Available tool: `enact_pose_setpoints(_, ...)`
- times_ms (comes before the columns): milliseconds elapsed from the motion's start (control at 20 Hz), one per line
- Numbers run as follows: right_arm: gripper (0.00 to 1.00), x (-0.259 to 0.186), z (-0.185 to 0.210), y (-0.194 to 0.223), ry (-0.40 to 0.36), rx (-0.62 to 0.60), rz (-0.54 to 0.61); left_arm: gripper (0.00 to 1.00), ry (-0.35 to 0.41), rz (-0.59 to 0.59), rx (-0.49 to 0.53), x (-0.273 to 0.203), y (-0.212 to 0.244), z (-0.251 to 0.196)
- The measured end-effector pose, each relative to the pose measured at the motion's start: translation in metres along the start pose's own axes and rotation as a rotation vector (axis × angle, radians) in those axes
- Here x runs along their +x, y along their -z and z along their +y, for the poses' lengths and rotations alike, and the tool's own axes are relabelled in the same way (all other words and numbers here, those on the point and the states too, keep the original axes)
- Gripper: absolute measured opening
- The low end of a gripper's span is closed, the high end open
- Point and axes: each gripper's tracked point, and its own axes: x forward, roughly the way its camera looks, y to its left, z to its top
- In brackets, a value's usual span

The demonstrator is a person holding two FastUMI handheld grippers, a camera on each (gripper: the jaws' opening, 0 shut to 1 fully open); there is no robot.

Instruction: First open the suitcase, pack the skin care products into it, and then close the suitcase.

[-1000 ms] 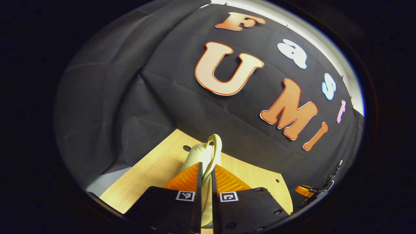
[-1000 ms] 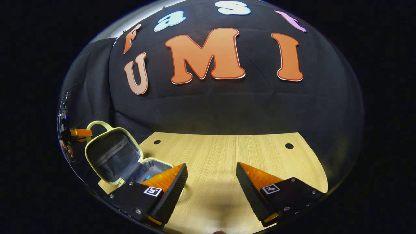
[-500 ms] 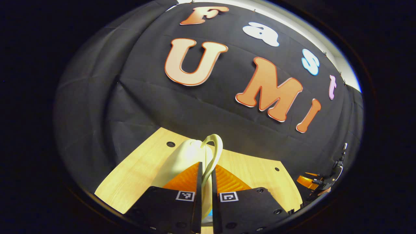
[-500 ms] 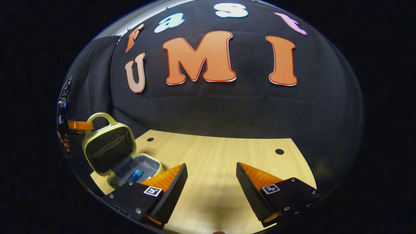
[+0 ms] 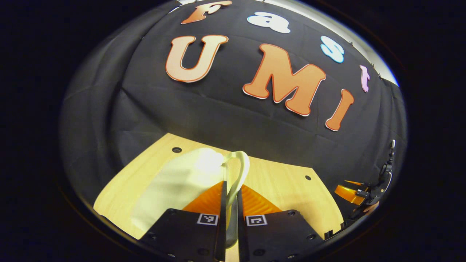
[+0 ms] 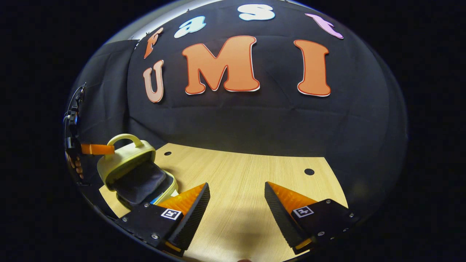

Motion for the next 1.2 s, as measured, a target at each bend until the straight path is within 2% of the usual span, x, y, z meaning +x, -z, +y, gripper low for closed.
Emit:
enact_pose_setpoints(200,0.95,-0.004,-0.008,0.008,-0.003,0.019,0.012,0.14,0.01,0.056,0.018,0.018,0.039,-0.025)
enact_pose_setpoints(350,0.95,-0.009,-0.01,0.012,-0.009,0.025,0.013,0.13,0.03,0.106,-0.035,0.027,0.07,-0.039)
enact_pose_setpoints(750,0.95,-0.02,0.0,0.012,-0.032,0.036,-0.015,0.14,-0.041,0.205,0.074,0.044,0.126,-0.053)
enact_pose_setpoints(850,0.95,-0.022,-0.001,0.012,-0.028,0.032,-0.021,0.24,-0.062,0.246,0.097,0.05,0.146,-0.058)
enact_pose_setpoints(900,0.95,-0.022,-0.001,0.011,-0.028,0.035,-0.027,0.25,-0.069,0.256,0.097,0.047,0.153,-0.061)
enact_pose_setpoints(1000,0.95,-0.023,-0.003,0.005,-0.022,0.04,-0.048,0.4,-0.062,0.225,0.088,0.048,0.148,-0.074)
enact_pose_setpoints(1050,0.95,-0.024,-0.005,0.002,-0.014,0.04,-0.056,0.59,-0.067,0.196,0.093,0.048,0.138,-0.077)
enact_pose_setpoints(1100,0.95,-0.025,-0.007,-0.002,-0.004,0.037,-0.069,0.63,-0.066,0.171,0.096,0.045,0.13,-0.08)
enact_pose_setpoints(1150,0.95,-0.027,-0.01,-0.007,0.007,0.034,-0.085,0.78,-0.067,0.139,0.095,0.043,0.119,-0.082)
enact_pose_setpoints(1200,0.95,-0.031,-0.011,-0.014,0.018,0.033,-0.107,0.8,-0.068,0.11,0.083,0.039,0.11,-0.086)
